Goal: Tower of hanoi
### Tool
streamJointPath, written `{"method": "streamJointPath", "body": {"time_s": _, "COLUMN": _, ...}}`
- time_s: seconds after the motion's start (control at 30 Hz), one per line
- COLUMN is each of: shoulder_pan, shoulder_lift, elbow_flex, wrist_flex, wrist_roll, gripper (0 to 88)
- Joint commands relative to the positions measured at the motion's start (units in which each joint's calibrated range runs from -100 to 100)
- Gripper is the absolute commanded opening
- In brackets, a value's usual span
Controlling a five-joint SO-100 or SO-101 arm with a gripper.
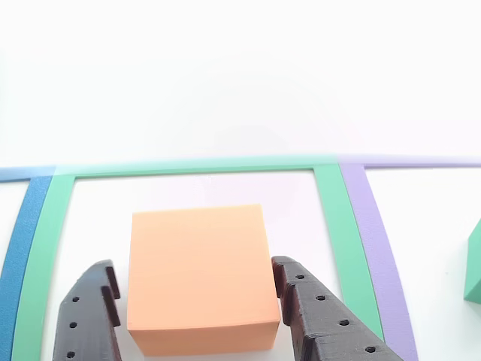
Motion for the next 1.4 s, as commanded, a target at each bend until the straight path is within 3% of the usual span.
{"method": "streamJointPath", "body": {"time_s": 0.0, "shoulder_pan": -0.56, "shoulder_lift": -0.24, "elbow_flex": -1.19, "wrist_flex": -1.14, "wrist_roll": 0.00, "gripper": 13.9}}
{"method": "streamJointPath", "body": {"time_s": 0.3, "shoulder_pan": -0.41, "shoulder_lift": -2.57, "elbow_flex": -1.01, "wrist_flex": 1.20, "wrist_roll": 0.00, "gripper": 9.4}}
{"method": "streamJointPath", "body": {"time_s": 0.5, "shoulder_pan": -1.17, "shoulder_lift": -16.51, "elbow_flex": 1.81, "wrist_flex": 12.62, "wrist_roll": 0.00, "gripper": 8.9}}
{"method": "streamJointPath", "body": {"time_s": 0.67, "shoulder_pan": -1.25, "shoulder_lift": -33.58, "elbow_flex": 1.08, "wrist_flex": 32.20, "wrist_roll": 0.00, "gripper": 8.6}}
{"method": "streamJointPath", "body": {"time_s": 0.87, "shoulder_pan": -1.32, "shoulder_lift": -56.49, "elbow_flex": -5.19, "wrist_flex": 66.12, "wrist_roll": 0.00, "gripper": 7.9}}
{"method": "streamJointPath", "body": {"time_s": 1.17, "shoulder_pan": -2.39, "shoulder_lift": -68.83, "elbow_flex": -35.54, "wrist_flex": 115.17, "wrist_roll": 0.00, "gripper": 7.4}}
{"method": "streamJointPath", "body": {"time_s": 1.37, "shoulder_pan": -6.28, "shoulder_lift": -69.55, "elbow_flex": -60.25, "wrist_flex": 140.50, "wrist_roll": 0.00, "gripper": 7.3}}
